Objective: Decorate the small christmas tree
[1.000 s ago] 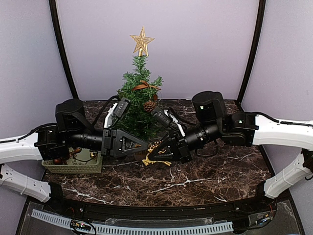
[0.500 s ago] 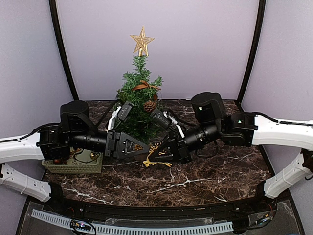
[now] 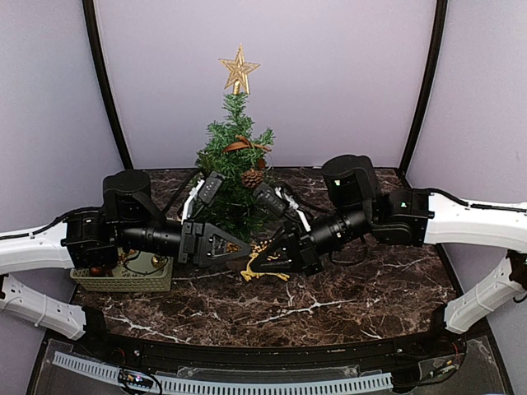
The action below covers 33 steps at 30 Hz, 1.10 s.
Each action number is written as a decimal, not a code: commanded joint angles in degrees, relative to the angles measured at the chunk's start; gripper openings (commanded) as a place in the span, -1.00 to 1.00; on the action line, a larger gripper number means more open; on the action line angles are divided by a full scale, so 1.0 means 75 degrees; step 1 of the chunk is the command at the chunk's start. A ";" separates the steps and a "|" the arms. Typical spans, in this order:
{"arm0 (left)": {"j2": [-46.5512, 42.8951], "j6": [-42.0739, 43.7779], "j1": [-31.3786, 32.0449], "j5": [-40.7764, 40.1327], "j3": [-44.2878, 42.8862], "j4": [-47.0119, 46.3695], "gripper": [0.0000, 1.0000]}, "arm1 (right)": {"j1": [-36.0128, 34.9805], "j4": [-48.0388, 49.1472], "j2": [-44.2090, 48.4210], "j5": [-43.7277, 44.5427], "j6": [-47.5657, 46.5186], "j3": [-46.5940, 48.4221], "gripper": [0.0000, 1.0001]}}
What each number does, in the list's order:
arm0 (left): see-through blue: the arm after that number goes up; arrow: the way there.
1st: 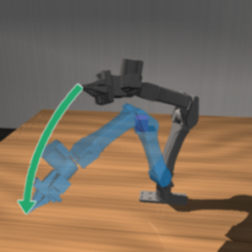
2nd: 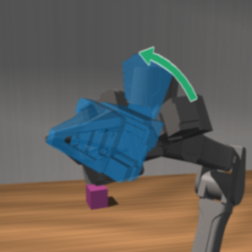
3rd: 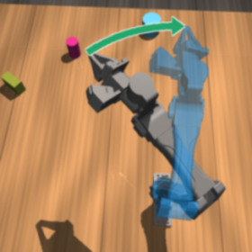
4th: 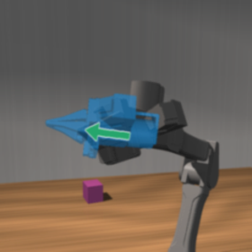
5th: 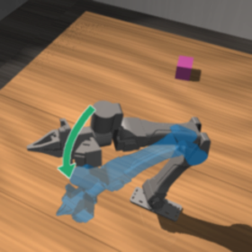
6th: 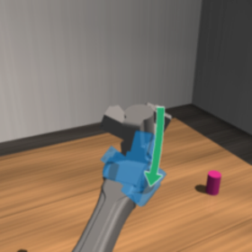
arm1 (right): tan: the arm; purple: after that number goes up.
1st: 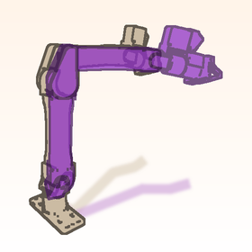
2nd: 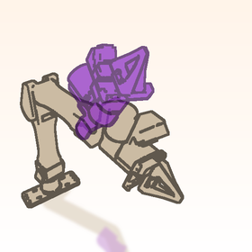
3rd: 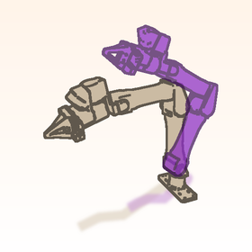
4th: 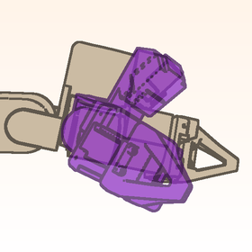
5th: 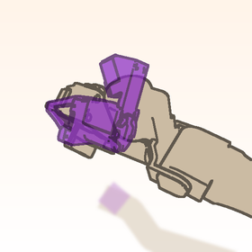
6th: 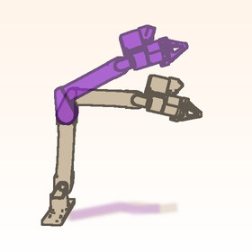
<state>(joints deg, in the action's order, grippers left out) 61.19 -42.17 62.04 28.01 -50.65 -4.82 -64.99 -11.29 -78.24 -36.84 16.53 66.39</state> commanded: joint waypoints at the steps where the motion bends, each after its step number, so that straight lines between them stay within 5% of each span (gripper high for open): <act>1: -0.0209 0.0108 0.0037 -0.0196 -0.0143 0.0176 -0.89 | 0.0029 0.0213 0.0048 -0.0011 -0.0083 0.0136 -1.00; 9: -0.0461 0.0382 0.0037 -0.0376 0.0021 -0.0036 -1.00 | 0.0036 0.0558 0.0268 0.0012 0.0089 -0.0211 -0.93; 13: -0.0350 0.0498 0.0036 -0.0019 0.0023 -0.0083 -1.00 | 0.0041 0.1537 0.0557 0.0182 0.0442 -0.0728 -0.11; 18: -0.0159 0.0620 0.0037 0.0587 -0.0154 -0.0023 -1.00 | 0.0039 0.3198 0.0934 0.0560 0.0876 -0.1504 0.34; 24: -0.0124 0.0735 0.0036 0.0665 -0.0273 0.0128 -1.00 | -0.0017 0.4195 0.1277 0.1305 0.0850 -0.1999 0.41; 33: -0.0281 0.0710 0.0036 -0.0015 -0.0264 0.0259 -1.00 | -0.0567 0.3289 0.0816 0.1697 0.0322 -0.1407 0.23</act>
<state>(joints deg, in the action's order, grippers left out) 60.45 -37.91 62.04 30.26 -50.76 -3.11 -67.51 14.13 -70.78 -26.81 20.80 53.30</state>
